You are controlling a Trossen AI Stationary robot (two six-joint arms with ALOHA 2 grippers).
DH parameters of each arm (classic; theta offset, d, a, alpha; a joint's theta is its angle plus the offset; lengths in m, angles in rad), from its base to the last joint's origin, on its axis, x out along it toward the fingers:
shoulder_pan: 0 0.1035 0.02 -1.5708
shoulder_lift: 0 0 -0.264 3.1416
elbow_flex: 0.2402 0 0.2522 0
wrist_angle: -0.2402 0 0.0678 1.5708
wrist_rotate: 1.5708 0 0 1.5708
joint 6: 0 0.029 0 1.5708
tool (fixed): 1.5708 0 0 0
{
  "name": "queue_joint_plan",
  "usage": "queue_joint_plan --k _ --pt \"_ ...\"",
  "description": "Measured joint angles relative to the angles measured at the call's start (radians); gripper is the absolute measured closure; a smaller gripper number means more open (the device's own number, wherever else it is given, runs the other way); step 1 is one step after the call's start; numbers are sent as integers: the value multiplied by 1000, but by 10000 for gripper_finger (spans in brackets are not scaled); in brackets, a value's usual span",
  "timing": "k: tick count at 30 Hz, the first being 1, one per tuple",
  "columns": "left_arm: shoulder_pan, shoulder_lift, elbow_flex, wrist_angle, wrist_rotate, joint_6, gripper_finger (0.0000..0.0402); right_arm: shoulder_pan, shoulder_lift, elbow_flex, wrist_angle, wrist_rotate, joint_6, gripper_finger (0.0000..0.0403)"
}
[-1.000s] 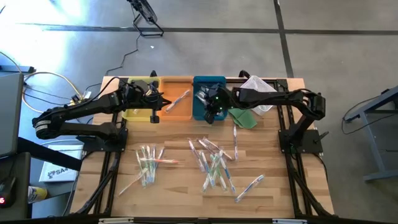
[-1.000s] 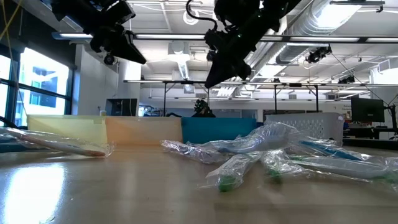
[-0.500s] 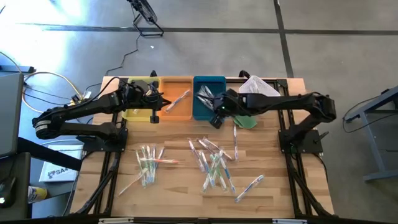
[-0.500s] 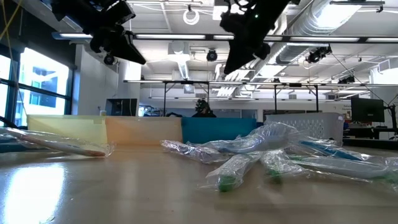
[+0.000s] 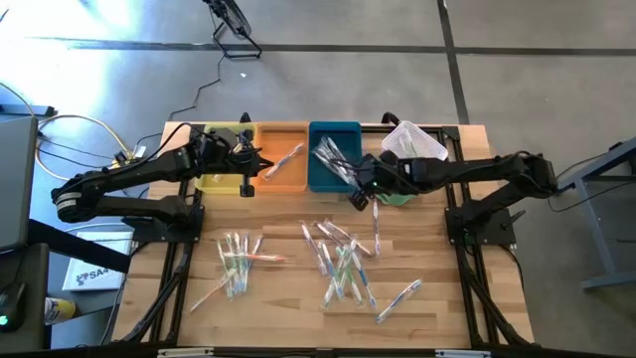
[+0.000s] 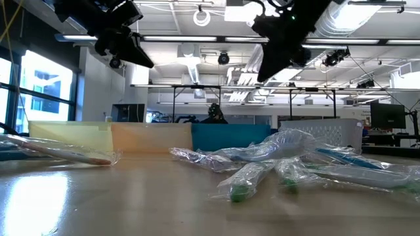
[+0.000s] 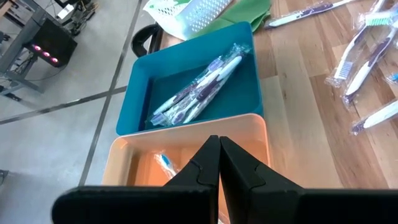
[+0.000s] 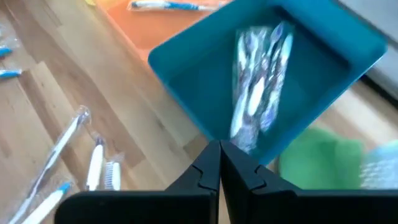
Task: Pick & Place Toothbrushes
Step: Put the blue toothbrush into the orange bin
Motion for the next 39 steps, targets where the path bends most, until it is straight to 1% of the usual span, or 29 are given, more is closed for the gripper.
queue_joint_plan --k 5,12,20,27,39 --pt "0 0 0 0 0 1 396 31 -32 -96 62 -7 86 401" --pt "0 0 0 3 0 1 396 81 -43 -112 64 0 140 401" --pt "0 0 0 3 0 0 396 113 -43 -112 66 -2 135 401" --pt "0 0 0 3 0 -5 396 113 -43 -112 67 -2 110 401" --pt "0 0 0 0 0 -5 396 113 -42 -112 75 -2 23 401"
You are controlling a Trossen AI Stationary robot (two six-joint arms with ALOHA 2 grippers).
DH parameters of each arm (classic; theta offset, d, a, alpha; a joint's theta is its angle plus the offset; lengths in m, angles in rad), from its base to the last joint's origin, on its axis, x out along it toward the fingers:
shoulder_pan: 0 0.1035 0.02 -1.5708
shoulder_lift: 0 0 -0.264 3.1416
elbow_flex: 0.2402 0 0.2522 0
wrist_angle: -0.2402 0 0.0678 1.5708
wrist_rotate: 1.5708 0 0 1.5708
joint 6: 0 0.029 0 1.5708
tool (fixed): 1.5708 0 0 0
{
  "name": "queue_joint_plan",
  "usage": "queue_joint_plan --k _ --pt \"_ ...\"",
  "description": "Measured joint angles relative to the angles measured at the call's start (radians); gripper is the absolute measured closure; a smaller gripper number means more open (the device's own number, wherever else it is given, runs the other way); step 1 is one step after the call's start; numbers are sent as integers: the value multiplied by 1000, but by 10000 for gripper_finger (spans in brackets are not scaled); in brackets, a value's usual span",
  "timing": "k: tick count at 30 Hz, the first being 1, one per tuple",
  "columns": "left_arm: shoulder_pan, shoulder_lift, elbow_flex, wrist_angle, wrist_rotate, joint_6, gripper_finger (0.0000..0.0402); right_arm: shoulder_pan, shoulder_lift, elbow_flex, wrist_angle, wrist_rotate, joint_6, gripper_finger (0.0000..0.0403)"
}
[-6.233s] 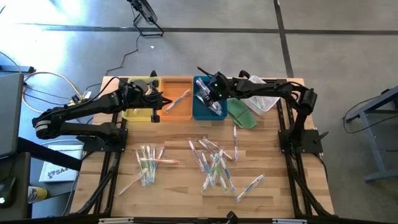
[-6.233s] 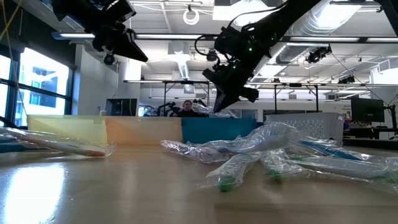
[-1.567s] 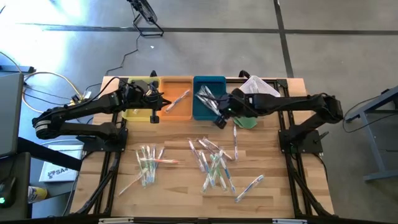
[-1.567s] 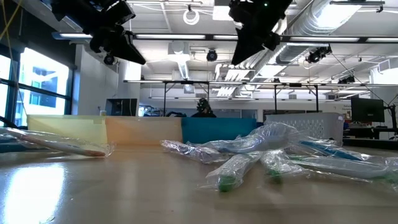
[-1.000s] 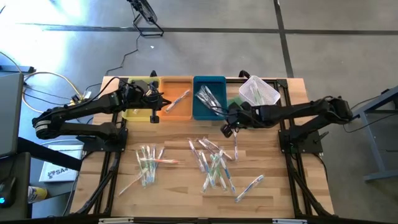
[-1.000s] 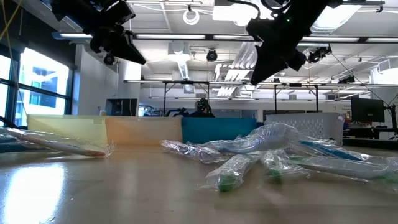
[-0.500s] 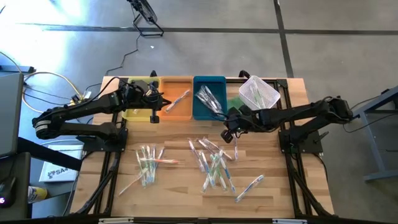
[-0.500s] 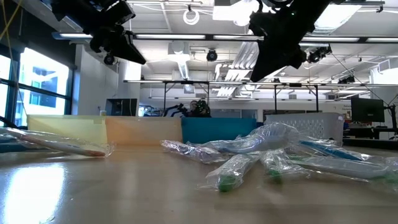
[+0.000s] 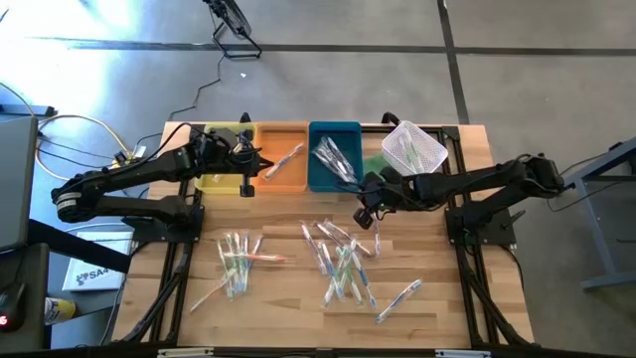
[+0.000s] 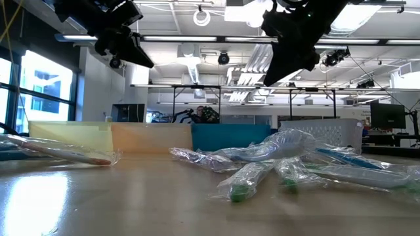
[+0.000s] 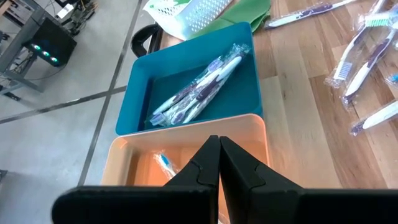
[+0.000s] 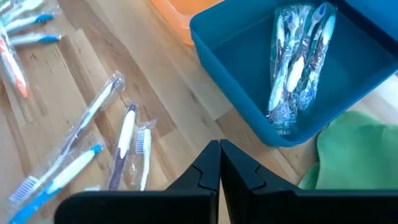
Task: Pick & Place Toothbrushes
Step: Put the blue toothbrush into the orange bin
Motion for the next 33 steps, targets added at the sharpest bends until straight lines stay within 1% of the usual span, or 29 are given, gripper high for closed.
queue_joint_plan --k 4,6,10,12,18,22,25,28,33 --pt "0 0 0 0 0 3 396 0 0 0 0 -13 -76 401" --pt "0 0 0 0 0 4 396 -4 0 0 0 -60 -134 401" --pt "0 0 0 0 0 4 396 -10 0 0 3 -190 -253 401" --pt "0 0 0 -3 0 4 396 -9 0 0 24 -216 -303 401" --pt "0 0 0 -65 0 1 396 -9 0 0 121 -235 -375 401" --pt "0 0 0 -107 0 4 396 23 0 1 119 -235 -454 401" --pt "0 0 0 -138 0 0 396 58 0 1 98 -239 -446 401" --pt "0 0 0 -168 0 -20 396 104 0 1 70 -248 -394 401" --pt "0 0 0 -174 0 -23 396 184 0 1 30 -366 -290 401"
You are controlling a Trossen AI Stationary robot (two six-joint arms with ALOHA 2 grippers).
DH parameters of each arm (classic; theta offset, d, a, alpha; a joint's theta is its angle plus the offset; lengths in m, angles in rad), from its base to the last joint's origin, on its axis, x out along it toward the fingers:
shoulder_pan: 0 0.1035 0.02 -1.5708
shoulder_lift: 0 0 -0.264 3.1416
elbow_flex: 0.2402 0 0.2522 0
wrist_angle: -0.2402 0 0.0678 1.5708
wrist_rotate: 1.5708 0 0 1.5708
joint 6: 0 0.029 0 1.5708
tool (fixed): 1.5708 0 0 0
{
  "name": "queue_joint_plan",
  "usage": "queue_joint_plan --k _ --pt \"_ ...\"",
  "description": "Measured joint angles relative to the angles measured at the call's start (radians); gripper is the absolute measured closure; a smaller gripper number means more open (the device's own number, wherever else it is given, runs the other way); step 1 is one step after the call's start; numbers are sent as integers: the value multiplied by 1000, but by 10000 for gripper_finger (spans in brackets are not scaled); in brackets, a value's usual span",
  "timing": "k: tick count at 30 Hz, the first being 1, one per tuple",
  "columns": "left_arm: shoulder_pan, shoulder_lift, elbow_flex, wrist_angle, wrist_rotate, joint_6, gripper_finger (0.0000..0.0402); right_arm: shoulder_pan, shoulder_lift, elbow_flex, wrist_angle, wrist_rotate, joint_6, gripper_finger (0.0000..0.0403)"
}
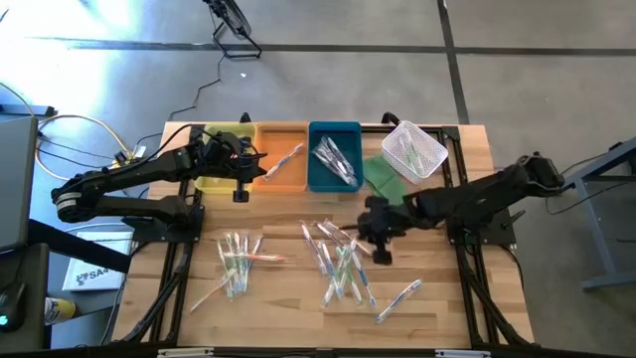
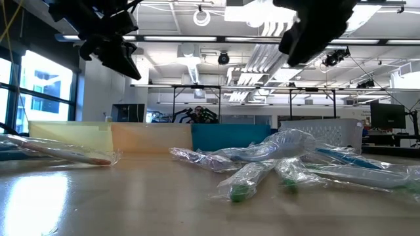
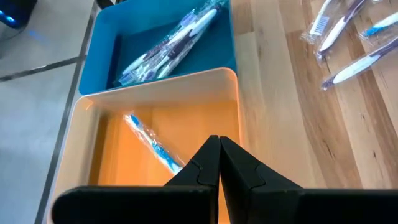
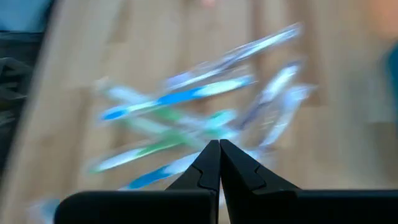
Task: Pick & Place Toothbrushes
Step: Put the blue toothbrush into the orange bin
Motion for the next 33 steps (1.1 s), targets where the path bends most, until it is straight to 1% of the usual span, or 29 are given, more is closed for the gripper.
queue_joint_plan --k 4,8,11,15,19,23,25,28,33 --pt "0 0 0 1 0 1 396 58 0 0 -8 -94 97 401" --pt "0 0 0 1 0 2 396 131 0 0 -58 -110 218 399" --pt "0 0 0 0 0 0 396 189 0 0 -103 -110 349 385" --pt "0 0 0 1 0 0 396 258 0 0 -132 -86 457 350" --pt "0 0 0 1 0 0 396 315 0 0 -156 -71 470 306" --pt "0 0 0 1 0 0 396 371 0 0 -224 -60 472 270" --pt "0 0 0 0 0 0 396 401 0 0 -274 -43 497 261" --pt "0 0 0 -1 0 0 396 440 0 0 -338 -8 553 257" --pt "0 0 0 -2 0 0 396 491 0 0 -356 51 599 260"
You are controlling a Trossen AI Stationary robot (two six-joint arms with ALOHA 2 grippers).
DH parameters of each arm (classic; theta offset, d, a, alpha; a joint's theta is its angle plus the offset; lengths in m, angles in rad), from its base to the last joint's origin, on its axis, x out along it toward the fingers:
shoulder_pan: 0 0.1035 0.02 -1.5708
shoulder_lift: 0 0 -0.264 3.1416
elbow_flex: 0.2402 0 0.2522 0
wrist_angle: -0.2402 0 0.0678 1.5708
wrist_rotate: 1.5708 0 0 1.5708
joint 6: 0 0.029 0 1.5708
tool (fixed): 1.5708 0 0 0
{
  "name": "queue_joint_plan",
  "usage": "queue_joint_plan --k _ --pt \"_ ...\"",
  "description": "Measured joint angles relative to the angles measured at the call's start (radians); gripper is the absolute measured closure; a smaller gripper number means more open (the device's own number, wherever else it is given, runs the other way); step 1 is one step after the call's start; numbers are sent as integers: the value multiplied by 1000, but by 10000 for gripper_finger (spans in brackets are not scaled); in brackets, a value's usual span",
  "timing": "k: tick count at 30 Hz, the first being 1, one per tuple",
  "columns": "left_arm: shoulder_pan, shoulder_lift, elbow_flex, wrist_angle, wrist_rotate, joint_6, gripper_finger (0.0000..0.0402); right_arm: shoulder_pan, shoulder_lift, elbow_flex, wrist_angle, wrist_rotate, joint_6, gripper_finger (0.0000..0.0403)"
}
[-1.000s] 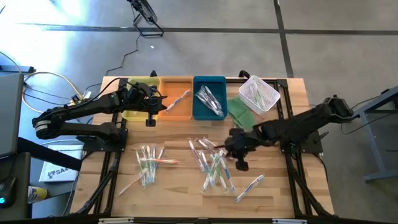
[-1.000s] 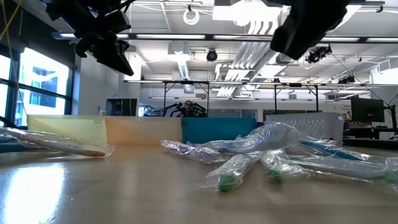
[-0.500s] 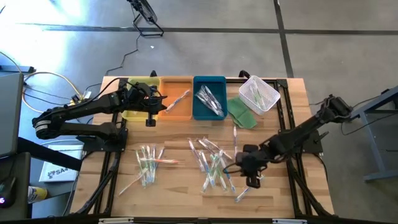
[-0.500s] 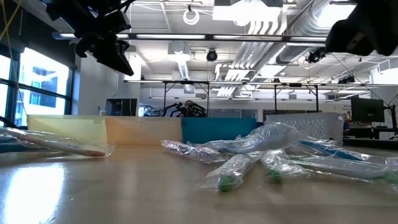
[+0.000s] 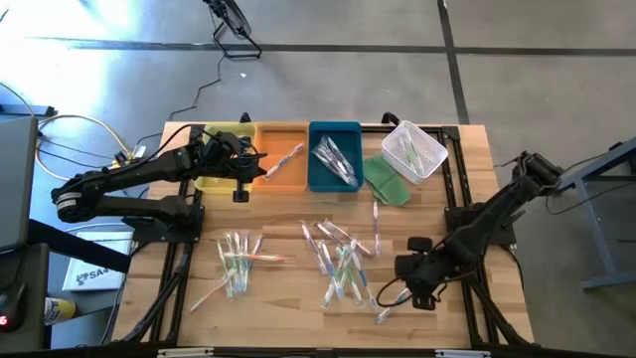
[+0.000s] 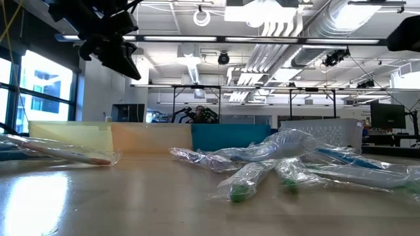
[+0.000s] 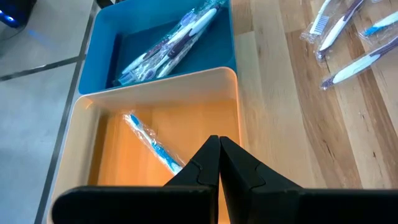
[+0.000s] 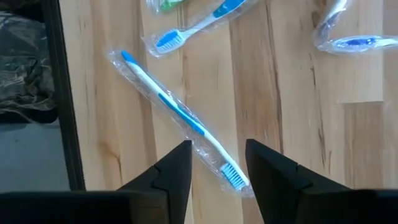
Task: Pick & Place Toothbrushes
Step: Put the blue toothbrush into the orange bin
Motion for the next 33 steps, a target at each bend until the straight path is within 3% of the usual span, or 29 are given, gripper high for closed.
queue_joint_plan --k 4,17,33 --pt "0 0 0 0 0 0 396 26 15 0 -5 41 28 260" --pt "0 0 0 -1 0 0 396 41 207 0 -5 -30 27 256" --pt "0 0 0 0 0 -4 396 86 289 0 12 -49 24 164"
